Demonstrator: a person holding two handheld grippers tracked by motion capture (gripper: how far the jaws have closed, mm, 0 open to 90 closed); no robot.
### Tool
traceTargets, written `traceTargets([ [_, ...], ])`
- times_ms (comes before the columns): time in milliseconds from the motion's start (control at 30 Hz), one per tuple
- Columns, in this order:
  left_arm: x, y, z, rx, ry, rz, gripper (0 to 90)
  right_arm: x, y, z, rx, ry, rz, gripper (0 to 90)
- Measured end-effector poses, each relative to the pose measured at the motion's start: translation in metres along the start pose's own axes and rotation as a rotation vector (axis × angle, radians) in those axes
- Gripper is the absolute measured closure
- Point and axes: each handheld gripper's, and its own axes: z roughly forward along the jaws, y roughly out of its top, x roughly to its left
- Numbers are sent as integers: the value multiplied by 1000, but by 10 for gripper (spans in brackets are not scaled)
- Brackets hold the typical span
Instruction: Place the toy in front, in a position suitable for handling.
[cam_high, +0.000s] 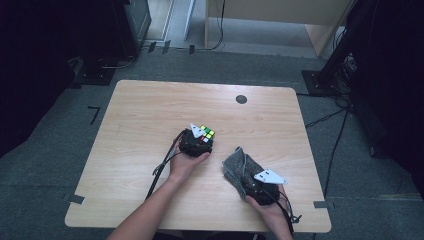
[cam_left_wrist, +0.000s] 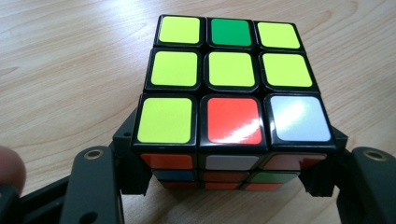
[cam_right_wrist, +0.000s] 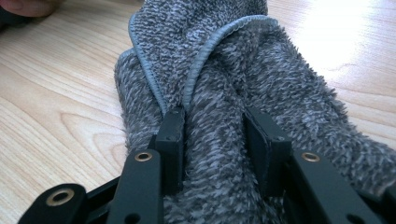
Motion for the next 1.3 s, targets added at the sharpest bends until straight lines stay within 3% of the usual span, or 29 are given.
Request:
traceTargets([
  [67, -1, 0, -2, -2, 7, 27, 336, 0, 0, 0, 0, 1, -2, 612],
  [167, -1, 0, -7, -20, -4, 26, 338, 0, 0, 0, 0, 8, -4, 582],
  [267, 3, 3, -24, -69, -44, 34, 338, 0, 0, 0, 1, 29, -15, 507],
  [367, 8, 3, -37, -80, -104, 29, 338, 1, 0, -1, -5, 45, -32, 409],
  [567, 14, -9, -65, -95, -141, 58, 338, 0, 4, -12, -54, 36, -22, 293],
  [700, 16, -18, -78, -86, -164, 76, 338, 5, 17, -22, -76, 31, -33, 293],
  [767, 16, -27, -90, -83, -168, 110, 338, 9, 29, -19, -27, 39, -74, 308],
  [800, 17, -29, -95, -83, -171, 110, 338, 9, 35, -16, -5, 38, -92, 323],
  [867, 20, -32, -102, -96, -192, 88, 338, 4, 54, -14, 24, 55, -79, 330],
  [1000, 24, -39, -123, -111, -172, 88, 338, -4, 81, -23, 8, 38, -70, 327],
  [1033, 24, -39, -123, -111, -172, 88, 338, -4, 81, -23, 8, 38, -70, 327],
  [1067, 24, -42, -129, -117, -155, 96, 338, -9, 79, -27, -16, 37, -18, 320],
  [1167, 25, -48, -140, -128, -152, 88, 337, -11, 71, -27, -19, 24, 8, 319],
  [1200, 23, -52, -144, -128, -141, 104, 337, -11, 57, -23, -9, 22, 35, 315],
  [1300, 19, -58, -149, -131, -155, 124, 337, -11, 46, -18, 24, 26, 41, 308],
])
